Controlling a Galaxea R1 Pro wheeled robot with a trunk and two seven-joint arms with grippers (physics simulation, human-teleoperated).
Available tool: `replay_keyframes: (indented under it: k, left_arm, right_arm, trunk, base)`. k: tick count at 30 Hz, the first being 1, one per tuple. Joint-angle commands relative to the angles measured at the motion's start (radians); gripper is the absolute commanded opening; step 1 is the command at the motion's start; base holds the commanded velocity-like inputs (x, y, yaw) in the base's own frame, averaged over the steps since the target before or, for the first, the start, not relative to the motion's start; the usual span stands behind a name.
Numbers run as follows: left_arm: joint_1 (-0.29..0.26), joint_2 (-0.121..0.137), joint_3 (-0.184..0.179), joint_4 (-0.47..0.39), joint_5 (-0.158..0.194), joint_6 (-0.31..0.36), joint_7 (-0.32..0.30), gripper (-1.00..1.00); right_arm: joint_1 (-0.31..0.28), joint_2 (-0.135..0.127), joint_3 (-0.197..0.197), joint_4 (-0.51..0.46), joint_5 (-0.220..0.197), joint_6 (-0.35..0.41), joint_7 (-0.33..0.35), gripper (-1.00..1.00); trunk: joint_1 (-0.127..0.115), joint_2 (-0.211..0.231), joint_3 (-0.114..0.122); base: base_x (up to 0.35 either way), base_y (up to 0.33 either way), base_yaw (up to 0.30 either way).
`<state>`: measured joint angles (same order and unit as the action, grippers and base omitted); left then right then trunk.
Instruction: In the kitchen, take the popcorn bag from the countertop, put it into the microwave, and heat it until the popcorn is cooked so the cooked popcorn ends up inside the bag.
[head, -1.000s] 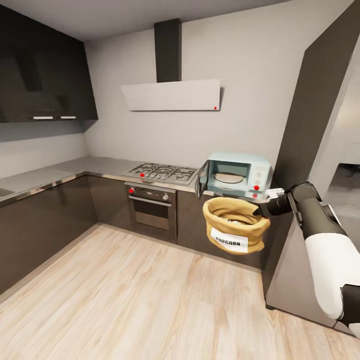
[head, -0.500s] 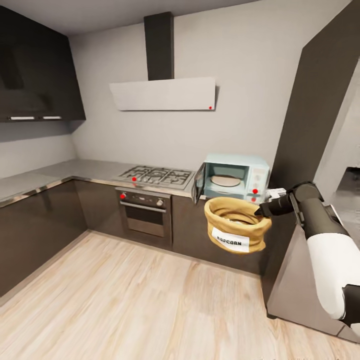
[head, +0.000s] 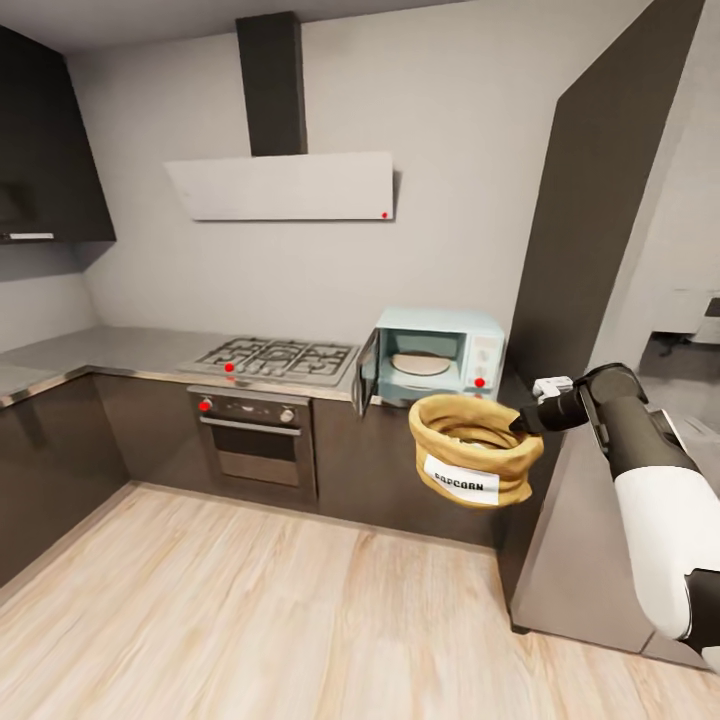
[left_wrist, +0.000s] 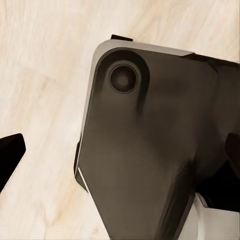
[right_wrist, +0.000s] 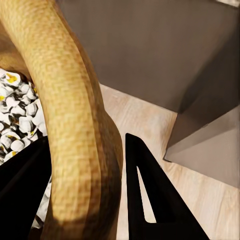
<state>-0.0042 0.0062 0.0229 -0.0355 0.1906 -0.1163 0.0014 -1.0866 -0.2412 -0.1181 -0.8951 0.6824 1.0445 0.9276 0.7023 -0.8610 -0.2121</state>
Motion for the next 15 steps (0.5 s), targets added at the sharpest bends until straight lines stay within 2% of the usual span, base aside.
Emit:
replay_keyframes:
  k: [1,15]
  left_arm:
    - [0.0,0.0,0.002,0.0,0.004,-0.002,0.0,1.0]
    - [0.0,0.0,0.002,0.0,0.003,-0.004,-0.001,1.0]
  right_arm:
    - [-0.001,0.0,-0.002,-0.001,0.009,0.003,0.01,-1.0]
    - [-0.001,0.003,0.0,-0.001,0.01,0.003,0.015,-1.0]
  trunk:
    - [0.001,-0.001,-0.001]
    - [0.001,-0.001,-0.001]
  base:
    - [0.319,0.004,-0.027]
    - [0.321,0.0,-0.002]
